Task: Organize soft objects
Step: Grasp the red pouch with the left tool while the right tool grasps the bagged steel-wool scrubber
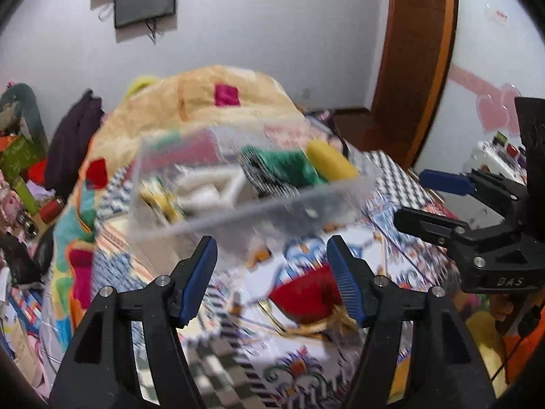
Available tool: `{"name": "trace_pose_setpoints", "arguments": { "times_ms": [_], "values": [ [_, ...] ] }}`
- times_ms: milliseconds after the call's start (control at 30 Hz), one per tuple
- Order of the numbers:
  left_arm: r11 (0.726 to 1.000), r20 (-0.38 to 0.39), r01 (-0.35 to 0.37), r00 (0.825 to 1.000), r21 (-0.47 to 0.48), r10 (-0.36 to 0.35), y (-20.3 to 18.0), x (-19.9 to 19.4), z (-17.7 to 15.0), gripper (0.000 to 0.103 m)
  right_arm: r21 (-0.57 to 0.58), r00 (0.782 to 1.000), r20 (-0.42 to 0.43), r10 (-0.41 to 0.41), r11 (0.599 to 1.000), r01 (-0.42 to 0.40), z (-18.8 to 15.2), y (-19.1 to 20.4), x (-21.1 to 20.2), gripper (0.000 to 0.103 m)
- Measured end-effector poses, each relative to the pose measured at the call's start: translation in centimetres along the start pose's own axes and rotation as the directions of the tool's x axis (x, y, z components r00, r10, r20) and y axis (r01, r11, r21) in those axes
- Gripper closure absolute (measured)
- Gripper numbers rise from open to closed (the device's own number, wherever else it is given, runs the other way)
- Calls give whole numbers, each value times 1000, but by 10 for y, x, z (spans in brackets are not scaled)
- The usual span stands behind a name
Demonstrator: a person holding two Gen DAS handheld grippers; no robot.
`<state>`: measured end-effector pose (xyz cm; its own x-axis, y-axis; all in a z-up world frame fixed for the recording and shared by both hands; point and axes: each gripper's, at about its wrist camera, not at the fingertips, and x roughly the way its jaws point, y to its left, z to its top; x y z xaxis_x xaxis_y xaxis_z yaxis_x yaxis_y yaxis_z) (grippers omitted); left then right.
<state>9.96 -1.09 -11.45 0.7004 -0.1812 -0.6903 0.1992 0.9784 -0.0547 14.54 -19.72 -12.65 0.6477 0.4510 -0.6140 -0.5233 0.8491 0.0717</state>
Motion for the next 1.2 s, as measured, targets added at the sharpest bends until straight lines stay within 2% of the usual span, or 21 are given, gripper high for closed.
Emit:
{"name": "trace_pose_setpoints", "arguments": {
  "times_ms": [133,300,467,500,633,800,1000,1200],
  "values": [
    [999,-47,36,998,5,-36,-16,14,-10,37,13,999,-29,-14,1000,14,-11,-4,1,29],
    [999,-84,39,996,19,-37,-30,31,-18,37,37,999,-34,-15,999,16,-16,-10,-2,29],
    [994,-110,100,989,-36,-103,-21,39,-25,59,48,999,-32,-5,999,6,-20,-9,-3,29],
    [993,-106,109,988,-43,-113,-19,37,-25,67,50,999,-33,-2,999,4,-20,-10,-3,29],
    [992,-98,118,988,-37,-121,-18,31,-28,82,61,999,-37,8,998,-6,-22,-8,-2,29],
    [996,-62,88,994,-21,-89,-16,18,-31,92,68,999,-40,26,997,-23,-22,-6,-1,29],
    [999,16,33,999,-32,-33,-4,-12,-31,93,67,996,-61,66,996,-62,-24,5,5,29],
    [996,88,-30,995,-81,37,17,-40,-29,93,58,987,-100,126,991,-120,-29,21,17,29]
  ]
}}
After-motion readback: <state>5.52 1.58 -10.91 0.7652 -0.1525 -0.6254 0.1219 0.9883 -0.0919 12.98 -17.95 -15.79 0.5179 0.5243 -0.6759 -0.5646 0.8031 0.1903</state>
